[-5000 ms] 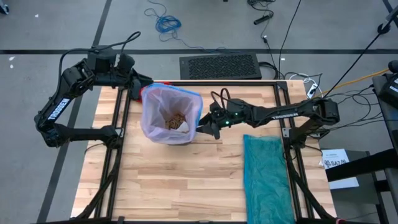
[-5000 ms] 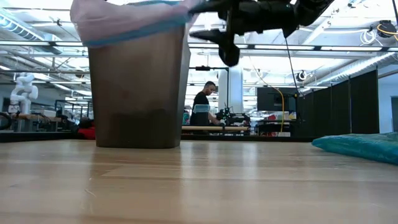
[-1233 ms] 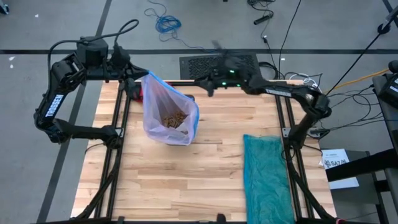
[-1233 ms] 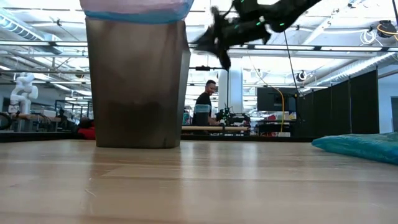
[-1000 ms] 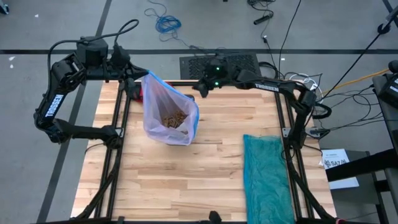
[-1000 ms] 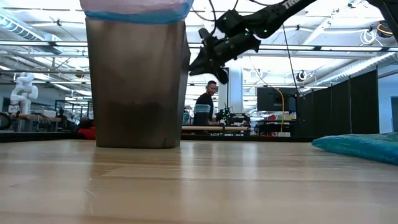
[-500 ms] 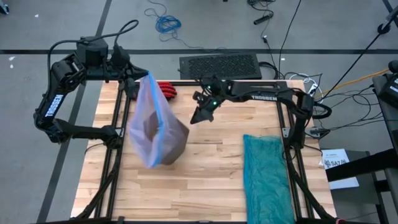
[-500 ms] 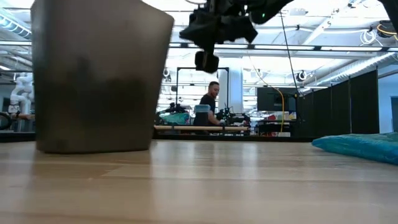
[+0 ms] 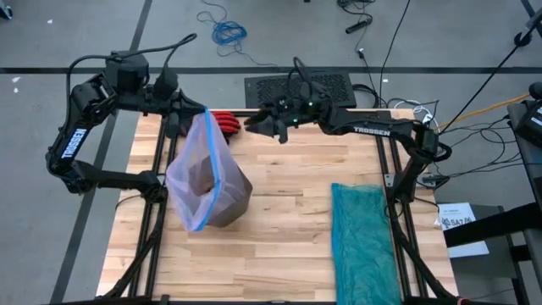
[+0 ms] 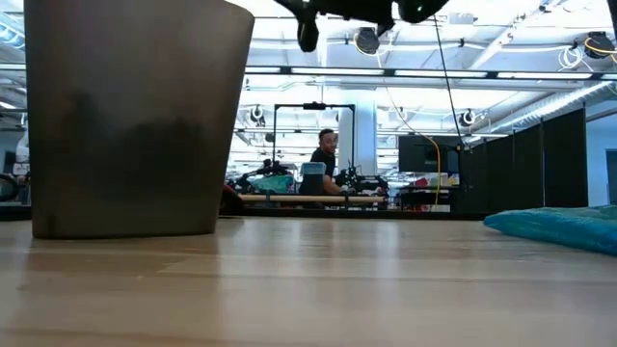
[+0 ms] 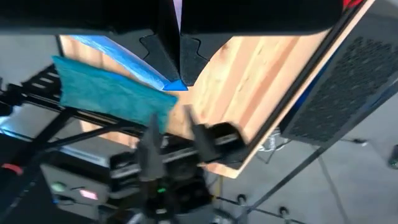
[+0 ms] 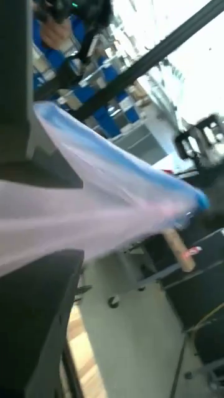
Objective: Place trash/remove bag and relplace
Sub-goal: Close the pink trash bag inside the trash bin
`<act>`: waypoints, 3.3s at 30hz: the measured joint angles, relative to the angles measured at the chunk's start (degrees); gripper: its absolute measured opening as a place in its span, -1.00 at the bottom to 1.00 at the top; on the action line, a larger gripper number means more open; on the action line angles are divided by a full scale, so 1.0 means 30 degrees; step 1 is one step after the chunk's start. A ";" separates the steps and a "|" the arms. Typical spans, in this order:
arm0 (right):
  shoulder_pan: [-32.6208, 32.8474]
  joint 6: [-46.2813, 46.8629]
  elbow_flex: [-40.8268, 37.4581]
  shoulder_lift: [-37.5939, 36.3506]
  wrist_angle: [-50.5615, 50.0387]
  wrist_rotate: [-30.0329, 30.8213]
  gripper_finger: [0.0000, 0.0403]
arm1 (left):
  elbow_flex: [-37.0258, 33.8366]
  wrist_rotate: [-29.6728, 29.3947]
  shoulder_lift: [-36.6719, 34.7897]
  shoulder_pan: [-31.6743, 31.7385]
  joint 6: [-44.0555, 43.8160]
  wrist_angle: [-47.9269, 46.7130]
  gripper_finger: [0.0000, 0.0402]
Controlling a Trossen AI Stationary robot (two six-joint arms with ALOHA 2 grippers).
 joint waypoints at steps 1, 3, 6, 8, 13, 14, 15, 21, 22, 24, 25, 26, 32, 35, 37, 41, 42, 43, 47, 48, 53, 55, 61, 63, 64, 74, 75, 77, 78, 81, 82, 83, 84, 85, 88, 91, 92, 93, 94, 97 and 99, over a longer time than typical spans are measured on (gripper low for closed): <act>-0.0031 0.0079 0.0000 0.0193 0.0461 0.0103 -0.10 | 0.0000 0.0043 0.0045 -0.0248 0.0000 0.0164 -1.00; 0.0026 -0.0034 -0.0007 0.0506 0.0766 0.0529 0.05 | 0.0000 0.0053 0.0156 -0.0799 -0.0005 0.0628 -1.00; 0.0100 0.0012 0.0003 0.0902 0.1599 0.0774 0.19 | -0.0007 0.0060 0.0310 -0.1555 -0.0049 0.1069 -1.00; 0.0175 0.0119 0.0336 0.1209 0.1880 0.0762 0.24 | -0.0007 0.0060 0.0476 -0.1988 -0.0144 0.1307 -1.00; 0.0611 -0.0687 0.2390 0.2275 0.1580 0.0714 0.25 | -0.0007 0.0060 0.0996 -0.2802 -0.0474 0.1761 -1.00; 0.0685 -0.0869 0.2920 0.2602 0.1218 0.0684 0.25 | -0.0007 0.0060 0.1091 -0.2956 -0.0474 0.1887 -1.00; 0.0780 -0.1066 0.3577 0.3007 0.0855 0.0666 0.25 | -0.0007 0.0060 0.1180 -0.3127 -0.0474 0.1988 -1.00; 0.1179 -0.1876 0.7175 0.5372 -0.1335 -0.0337 0.25 | -0.0007 0.0047 0.1561 -0.3666 -0.0358 0.2472 -1.00; 0.1244 -0.1931 0.7722 0.5731 -0.1556 -0.0531 0.25 | -0.0007 0.0040 0.1588 -0.3725 -0.0359 0.2539 -1.00; 0.1355 -0.1965 0.8734 0.6440 -0.1928 -0.1323 0.24 | -0.0007 0.0046 0.1613 -0.3749 -0.0357 0.2706 -1.00; 0.1402 -0.1851 0.9120 0.6698 -0.2107 -0.1554 0.23 | -0.0007 0.0046 0.1613 -0.3757 -0.0357 0.2731 -1.00; 0.1429 -0.1651 0.9418 0.6929 -0.2289 -0.1752 0.19 | -0.0007 0.0043 0.1613 -0.3749 -0.0357 0.2743 -1.00; 0.1972 -0.2666 0.9690 0.7172 -0.3056 -0.1813 -0.43 | -0.0007 -0.0314 0.1583 -0.3742 -0.0313 0.2825 -1.00; 0.2176 -0.2818 0.9690 0.7179 -0.3258 -0.2176 -0.87 | -0.0007 -0.0430 0.1503 -0.3740 -0.0125 0.2864 -1.00; 0.2313 -0.2977 0.9690 0.7143 -0.3714 -0.2231 -0.94 | -0.0007 -0.0567 0.1364 -0.3735 0.0029 0.2892 -1.00; 0.2371 -0.3173 0.9683 0.7150 -0.5082 -0.2192 -0.99 | -0.0007 -0.0994 0.1133 -0.3728 0.0041 0.2978 -1.00; 0.2371 -0.3266 0.9683 0.7150 -0.5414 -0.2189 -0.99 | -0.0007 -0.1094 0.1030 -0.3728 0.0040 0.2975 -1.00; 0.2371 -0.3408 0.9683 0.7150 -0.5760 -0.2185 -0.99 | -0.0007 -0.1235 0.0939 -0.3728 0.0049 0.2978 -1.00; 0.2371 -0.3797 0.9683 0.7150 -0.7003 -0.2154 -1.00 | -0.0007 -0.1879 0.0371 -0.3720 0.0073 0.2978 -1.00; 0.2371 -0.3812 0.9683 0.7150 -0.7132 -0.2149 -1.00 | -0.0007 -0.2093 0.0198 -0.3720 0.0075 0.2976 -1.00; 0.2371 -0.4316 0.9683 0.7150 -0.7813 -0.1880 -1.00 | -0.0007 -0.3077 -0.0530 -0.3720 0.0160 0.2999 -1.00; 0.2371 -0.4874 0.9683 0.7143 -0.8586 -0.1434 -1.00 | 0.0002 -0.3420 -0.0791 -0.3720 0.0160 0.3102 -1.00; 0.2334 -0.6320 0.9683 0.7150 -1.1447 -0.0457 -1.00 | 0.1289 -0.4085 -0.0973 -0.3713 0.0160 0.3145 -1.00; 0.2334 -0.6644 0.9683 0.7145 -1.1962 -0.0158 -1.00 | 0.1855 -0.4085 -0.0973 -0.3713 0.0182 0.3144 -1.00; 0.2317 -0.6725 0.9683 0.7150 -1.2082 -0.0138 -1.00 | 0.2127 -0.4085 -0.0973 -0.3713 0.0231 0.3146 -1.00; 0.2152 -0.7327 0.9683 0.7135 -1.3177 0.0336 -1.00 | 0.3886 -0.4451 -0.0958 -0.3717 0.0568 0.2600 -1.00; 0.2152 -0.7427 0.9684 0.7135 -1.3315 0.0339 -1.00 | 0.3985 -0.4522 -0.0960 -0.3720 0.0568 0.2421 -1.00; 0.2152 -0.7604 0.9683 0.7135 -1.3578 0.0345 -1.00 | 0.4194 -0.4780 -0.0966 -0.3713 0.0566 0.2053 -1.00; 0.2152 -0.7632 0.9683 0.7135 -1.3694 0.0350 -1.00 | 0.4251 -0.4883 -0.0966 -0.3713 0.0560 0.1824 -1.00; 0.2152 -0.7739 0.9683 0.7135 -1.4127 0.0365 -1.00 | 0.4291 -0.4938 -0.0966 -0.3713 0.0561 0.1458 -1.00; 0.2152 -0.7753 0.9686 0.7135 -1.4249 0.0379 -1.00 | 0.4291 -0.4989 -0.0966 -0.3718 0.0561 0.1448 -1.00; 0.2152 -0.7760 0.9683 0.7135 -1.4315 0.0393 -1.00 | 0.4291 -0.5136 -0.0966 -0.3720 0.0557 0.1420 -1.00; 0.2152 -0.7760 0.9683 0.7135 -1.4341 0.0407 -1.00 | 0.4291 -0.5329 -0.0966 -0.3717 0.0554 0.1379 -1.00; 0.2152 -0.7755 0.9683 0.7135 -1.4335 0.0403 -1.00 | 0.4291 -0.5532 -0.0966 -0.3720 0.0554 0.1310 -1.00; 0.2080 -0.7242 0.9668 0.7053 -1.4350 0.0418 -1.00 | 0.4299 -0.6106 -0.0966 -0.3713 0.0554 0.1032 -1.00; 0.1890 -0.6296 0.9661 0.6805 -1.4391 0.0526 -0.98 | 0.4328 -0.6422 -0.0873 -0.3718 0.0559 0.0989 -1.00; 0.1813 -0.6086 0.9654 0.6676 -1.4485 0.0757 -0.95 | 0.4331 -0.6474 -0.0859 -0.3713 0.0587 0.0982 -1.00; 0.1759 -0.6064 0.9653 0.6517 -1.4471 0.1165 -0.92 | 0.4328 -0.6497 -0.0832 -0.3713 0.0640 0.0989 -1.00; 0.1708 -0.6080 0.9653 0.6323 -1.4663 0.1422 -0.87 | 0.4328 -0.6526 -0.0813 -0.3713 0.0674 0.0982 -0.99; 0.1543 -0.6077 0.9653 0.5760 -1.4819 0.1936 -0.70 | 0.4333 -0.6548 -0.0732 -0.3713 0.0672 0.0975 -0.91; 0.1437 -0.5995 0.9653 0.5403 -1.4822 0.1946 -0.57 | 0.4328 -0.6548 -0.0731 -0.3713 0.0670 0.0975 -0.83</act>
